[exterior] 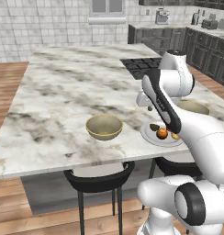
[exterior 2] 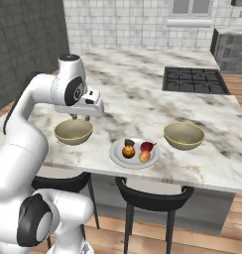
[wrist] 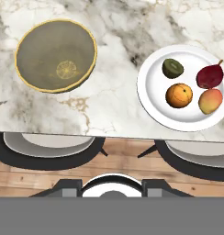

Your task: Take the fruits from the plate on the dining counter and place two fruits in each bowl.

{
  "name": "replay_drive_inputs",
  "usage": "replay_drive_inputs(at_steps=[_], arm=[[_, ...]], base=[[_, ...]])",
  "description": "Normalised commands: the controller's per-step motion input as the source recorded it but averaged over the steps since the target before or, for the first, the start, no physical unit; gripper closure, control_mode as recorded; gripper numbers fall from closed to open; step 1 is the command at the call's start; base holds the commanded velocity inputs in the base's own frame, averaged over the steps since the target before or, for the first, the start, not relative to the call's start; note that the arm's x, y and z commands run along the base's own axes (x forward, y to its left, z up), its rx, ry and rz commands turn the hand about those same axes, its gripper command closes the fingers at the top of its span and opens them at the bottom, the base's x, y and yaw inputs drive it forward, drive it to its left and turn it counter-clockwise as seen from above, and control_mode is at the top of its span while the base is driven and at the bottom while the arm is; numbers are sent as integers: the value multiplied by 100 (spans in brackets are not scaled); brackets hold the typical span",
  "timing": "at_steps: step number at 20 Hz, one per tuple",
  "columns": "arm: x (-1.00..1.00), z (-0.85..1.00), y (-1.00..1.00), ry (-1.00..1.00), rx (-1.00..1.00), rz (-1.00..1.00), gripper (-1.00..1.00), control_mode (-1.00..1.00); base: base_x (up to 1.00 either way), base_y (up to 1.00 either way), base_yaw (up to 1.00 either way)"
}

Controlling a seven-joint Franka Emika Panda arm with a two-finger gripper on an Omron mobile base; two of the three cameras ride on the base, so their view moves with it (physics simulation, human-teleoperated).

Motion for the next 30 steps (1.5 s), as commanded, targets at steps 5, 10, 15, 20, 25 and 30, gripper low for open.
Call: replay_drive_inputs(at_steps=[5,10,15,20,25,30], arm=[[2,0,1,0,0,-1,-100,-100],[14,-12,-25,-1,0,6,-100,-100],[79,-70,-100,0,5,9,-100,-100],[77,-73,-83,0,1,3,-100,-100],[40,-46,-19,4,-2,-10,-100,-100],[30,-44,0,10,0,-17,-100,-100]], base=[[0,0,0],[0,0,0],[0,0,0],[0,0,0],[0,0,0],[0,0,0]])
